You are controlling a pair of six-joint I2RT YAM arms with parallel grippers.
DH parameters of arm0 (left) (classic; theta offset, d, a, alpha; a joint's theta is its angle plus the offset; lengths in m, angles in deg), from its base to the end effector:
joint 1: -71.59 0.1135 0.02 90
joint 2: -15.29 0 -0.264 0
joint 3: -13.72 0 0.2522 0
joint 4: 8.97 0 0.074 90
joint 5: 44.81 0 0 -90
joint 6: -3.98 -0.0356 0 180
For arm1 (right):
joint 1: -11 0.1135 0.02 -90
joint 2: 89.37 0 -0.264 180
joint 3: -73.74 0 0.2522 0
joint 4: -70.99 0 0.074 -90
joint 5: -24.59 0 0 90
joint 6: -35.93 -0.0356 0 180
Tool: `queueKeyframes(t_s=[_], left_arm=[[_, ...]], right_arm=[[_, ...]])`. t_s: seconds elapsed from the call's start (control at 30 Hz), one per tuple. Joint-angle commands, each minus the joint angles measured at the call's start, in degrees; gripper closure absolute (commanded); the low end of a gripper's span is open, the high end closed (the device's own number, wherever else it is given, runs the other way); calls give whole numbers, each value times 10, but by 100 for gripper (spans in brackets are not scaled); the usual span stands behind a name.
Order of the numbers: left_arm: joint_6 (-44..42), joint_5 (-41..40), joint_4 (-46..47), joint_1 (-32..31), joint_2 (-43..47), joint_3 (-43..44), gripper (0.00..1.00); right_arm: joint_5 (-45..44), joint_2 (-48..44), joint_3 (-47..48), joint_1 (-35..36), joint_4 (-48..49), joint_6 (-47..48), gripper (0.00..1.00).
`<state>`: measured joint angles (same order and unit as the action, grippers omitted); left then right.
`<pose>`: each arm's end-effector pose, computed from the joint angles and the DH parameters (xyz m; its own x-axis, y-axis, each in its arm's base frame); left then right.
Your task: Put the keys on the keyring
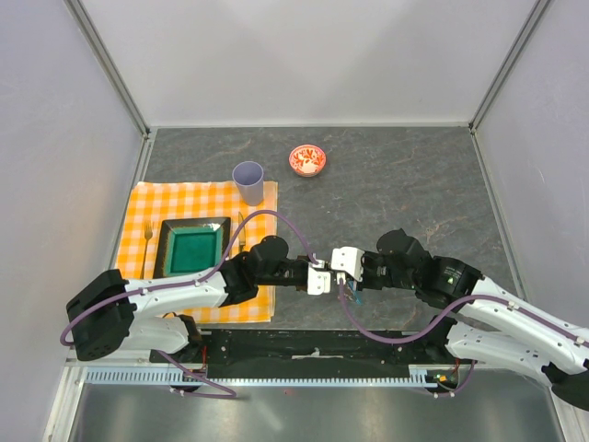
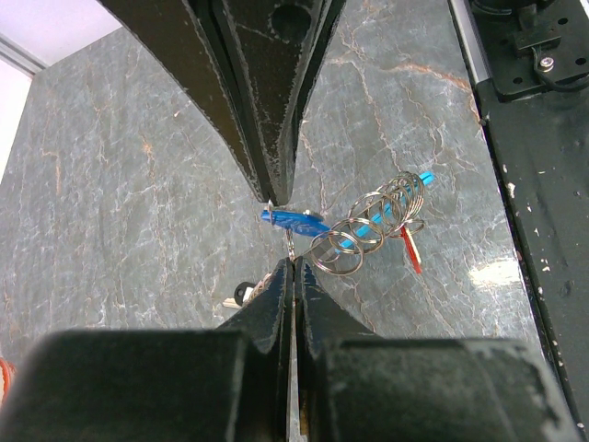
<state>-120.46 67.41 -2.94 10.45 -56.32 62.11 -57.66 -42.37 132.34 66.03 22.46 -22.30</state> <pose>0.1189 -0.2435 0.2330 0.4395 0.2872 -0.8511 0.8931 -0.0388 0.4481 0.0960 0.1456 0.2916 0.1673 -0.6711 -0.7223 -0.9241 0.1485 -0.3520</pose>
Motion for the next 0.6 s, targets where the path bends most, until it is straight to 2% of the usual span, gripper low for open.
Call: queueKeyframes(t_s=[0.0,0.57], left_arm=[[-14,6,23,2,-1,20,98],[-13,8,24,2,-1,19,98]], right_arm=[[18,0,5,3,24,0,100],[31,0,3,3,27,-2,100]])
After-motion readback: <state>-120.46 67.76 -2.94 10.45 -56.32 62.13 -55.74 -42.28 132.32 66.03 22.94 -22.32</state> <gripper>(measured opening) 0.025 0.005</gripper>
